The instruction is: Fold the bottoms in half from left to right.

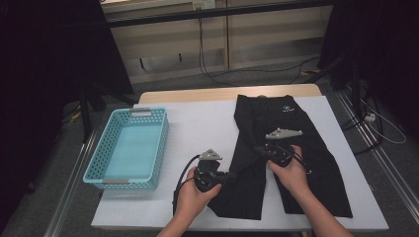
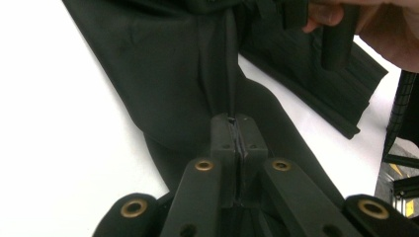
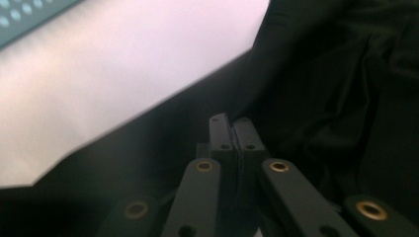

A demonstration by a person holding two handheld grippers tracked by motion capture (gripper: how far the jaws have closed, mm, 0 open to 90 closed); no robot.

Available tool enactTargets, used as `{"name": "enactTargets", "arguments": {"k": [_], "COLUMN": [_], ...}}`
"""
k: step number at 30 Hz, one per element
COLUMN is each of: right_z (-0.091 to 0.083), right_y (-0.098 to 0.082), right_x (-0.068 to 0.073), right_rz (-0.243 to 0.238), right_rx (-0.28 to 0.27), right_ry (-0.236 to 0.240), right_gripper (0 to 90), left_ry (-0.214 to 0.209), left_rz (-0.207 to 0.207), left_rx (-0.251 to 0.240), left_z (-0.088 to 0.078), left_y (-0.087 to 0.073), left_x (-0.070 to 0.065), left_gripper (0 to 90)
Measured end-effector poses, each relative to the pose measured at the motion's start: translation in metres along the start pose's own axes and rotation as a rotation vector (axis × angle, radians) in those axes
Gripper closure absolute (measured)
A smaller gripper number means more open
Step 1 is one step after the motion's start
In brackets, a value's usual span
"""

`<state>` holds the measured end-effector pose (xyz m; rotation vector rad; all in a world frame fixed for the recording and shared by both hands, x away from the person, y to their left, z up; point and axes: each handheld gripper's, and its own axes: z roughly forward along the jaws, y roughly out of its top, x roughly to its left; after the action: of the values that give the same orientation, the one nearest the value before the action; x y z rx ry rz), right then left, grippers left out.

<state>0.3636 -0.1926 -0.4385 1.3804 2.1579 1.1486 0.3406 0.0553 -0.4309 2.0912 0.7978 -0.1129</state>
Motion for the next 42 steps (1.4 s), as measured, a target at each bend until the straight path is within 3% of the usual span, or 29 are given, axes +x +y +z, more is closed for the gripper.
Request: {"name": "enactTargets", "arguments": {"k": [3, 7, 15, 20, 24, 26, 28, 30, 35, 42], "right_z": [0.004, 0.012, 0.041, 0.061, 0.075, 0.082, 0.087, 0.091, 0.094, 0.076], "right_y": [-0.001, 0.009, 0.037, 0.046, 0.050, 0.051, 0.050, 0.050, 0.054, 0.064], "right_x": [0.000, -0.008, -0.025, -0.035, -0.037, -0.038, -0.040, -0.041, -0.039, -0.050], "right_rz": [-0.006, -0.003, 0.020, 0.052, 0.044, 0.041, 0.037, 0.048, 0.030, 0.043], "right_rx": [0.005, -0.019, -0.018, -0.012, 0.012, 0.027, 0.041, 0.049, 0.049, -0.010], "right_ry": [-0.024, -0.082, -0.147, -0.177, -0.207, -0.227, -0.250, -0.242, -0.204, -0.204], "right_gripper": [70.3, 58.9, 54.2, 52.2, 52.2, 52.9, 61.3, 65.9, 89.8, 90.0], "left_ry": [0.003, -0.006, -0.016, -0.021, -0.026, -0.025, -0.028, -0.032, -0.036, -0.065], "left_rz": [0.001, 0.003, 0.000, 0.000, 0.001, 0.000, 0.000, -0.001, -0.008, -0.020], "left_rx": [0.007, 0.009, 0.020, 0.017, 0.017, 0.016, 0.015, 0.013, 0.004, -0.033], "left_z": [0.001, 0.000, -0.001, -0.011, -0.013, -0.012, -0.012, -0.012, -0.013, -0.016], "left_y": [-0.001, -0.001, -0.001, -0.001, -0.001, -0.002, -0.002, -0.001, 0.001, 0.008], "left_x": [-0.001, 0.000, 0.003, 0.005, 0.006, 0.006, 0.006, 0.007, 0.007, 0.004], "left_gripper": [88.7, 88.8, 88.7, 88.7, 88.7, 88.7, 88.7, 88.6, 88.6, 88.6]}}
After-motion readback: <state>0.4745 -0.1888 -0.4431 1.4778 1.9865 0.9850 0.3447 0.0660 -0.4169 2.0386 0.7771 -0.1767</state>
